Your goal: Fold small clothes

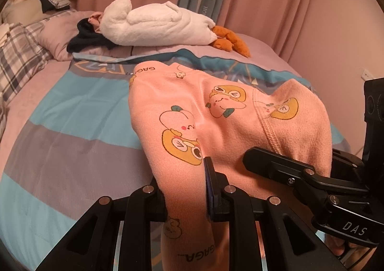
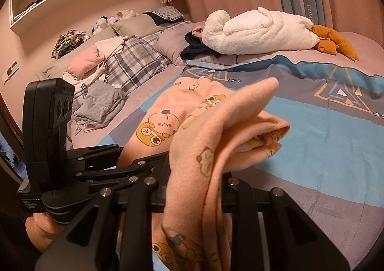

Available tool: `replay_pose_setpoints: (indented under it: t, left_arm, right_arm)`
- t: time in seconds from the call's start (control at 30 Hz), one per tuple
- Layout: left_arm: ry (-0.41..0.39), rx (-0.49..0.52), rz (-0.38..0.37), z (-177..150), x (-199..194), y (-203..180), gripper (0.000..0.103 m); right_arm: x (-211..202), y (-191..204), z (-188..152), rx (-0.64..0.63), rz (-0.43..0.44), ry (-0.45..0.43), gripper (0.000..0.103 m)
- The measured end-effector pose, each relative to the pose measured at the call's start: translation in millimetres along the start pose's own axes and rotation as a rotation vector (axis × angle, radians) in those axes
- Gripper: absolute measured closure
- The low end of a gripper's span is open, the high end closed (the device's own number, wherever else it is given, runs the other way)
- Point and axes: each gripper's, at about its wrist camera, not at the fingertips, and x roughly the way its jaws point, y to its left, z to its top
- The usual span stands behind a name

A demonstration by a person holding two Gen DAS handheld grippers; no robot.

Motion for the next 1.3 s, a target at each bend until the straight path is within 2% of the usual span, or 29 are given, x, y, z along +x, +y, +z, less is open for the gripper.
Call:
replay_pose_setpoints:
  t: [1.3]
  left_arm:
    - [0.046, -0.015, 0.025, 21, 56, 30, 0.083]
  right_arm:
    - [71, -24, 17, 0.027, 0.001, 0.044, 0.078]
